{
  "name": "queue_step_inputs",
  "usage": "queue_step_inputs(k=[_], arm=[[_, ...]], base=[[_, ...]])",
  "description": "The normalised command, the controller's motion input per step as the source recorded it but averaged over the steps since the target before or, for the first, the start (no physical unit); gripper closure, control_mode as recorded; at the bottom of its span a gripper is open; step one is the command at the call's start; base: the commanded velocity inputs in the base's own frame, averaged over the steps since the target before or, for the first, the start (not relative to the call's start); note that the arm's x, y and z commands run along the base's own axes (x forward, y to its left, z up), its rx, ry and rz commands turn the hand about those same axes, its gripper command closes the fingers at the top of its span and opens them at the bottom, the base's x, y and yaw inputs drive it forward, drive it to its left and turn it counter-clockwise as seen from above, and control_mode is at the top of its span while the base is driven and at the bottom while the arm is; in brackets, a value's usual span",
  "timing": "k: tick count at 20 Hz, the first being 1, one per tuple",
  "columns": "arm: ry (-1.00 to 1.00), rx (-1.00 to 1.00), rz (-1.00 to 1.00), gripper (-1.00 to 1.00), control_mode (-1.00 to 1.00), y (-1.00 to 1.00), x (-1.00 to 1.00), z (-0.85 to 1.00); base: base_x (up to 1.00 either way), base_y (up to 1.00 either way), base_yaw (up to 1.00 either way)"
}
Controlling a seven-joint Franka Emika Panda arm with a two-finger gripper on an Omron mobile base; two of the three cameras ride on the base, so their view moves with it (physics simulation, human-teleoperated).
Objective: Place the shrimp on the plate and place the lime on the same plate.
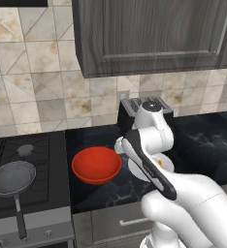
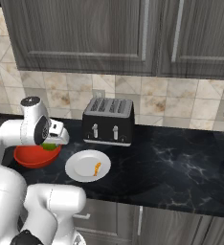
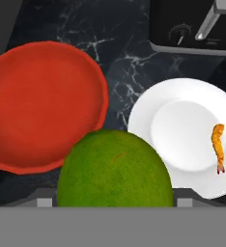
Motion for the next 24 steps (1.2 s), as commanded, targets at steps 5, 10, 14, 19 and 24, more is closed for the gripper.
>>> queue_step_inputs(k=[5, 10, 14, 19, 24], arm=[[0.0, -0.02, -0.07, 1.0, -1.0, -0.62, -0.06, 0.0], [0.0, 0.07, -0.01, 1.0, -1.0, -0.58, 0.02, -0.17], [0.0, 0.06, 0.0, 1.0, -1.0, -0.34, 0.15, -0.4], [0.0, 0.01, 0.0, 1.0, -1.0, -0.13, 0.25, -0.42], [0.0, 0.0, 0.0, 1.0, -1.0, 0.0, 0.34, -0.34]], base=[[0.0, 0.0, 0.0], [0.0, 0.0, 0.0], [0.0, 0.0, 0.0], [0.0, 0.0, 0.0], [0.0, 0.0, 0.0]])
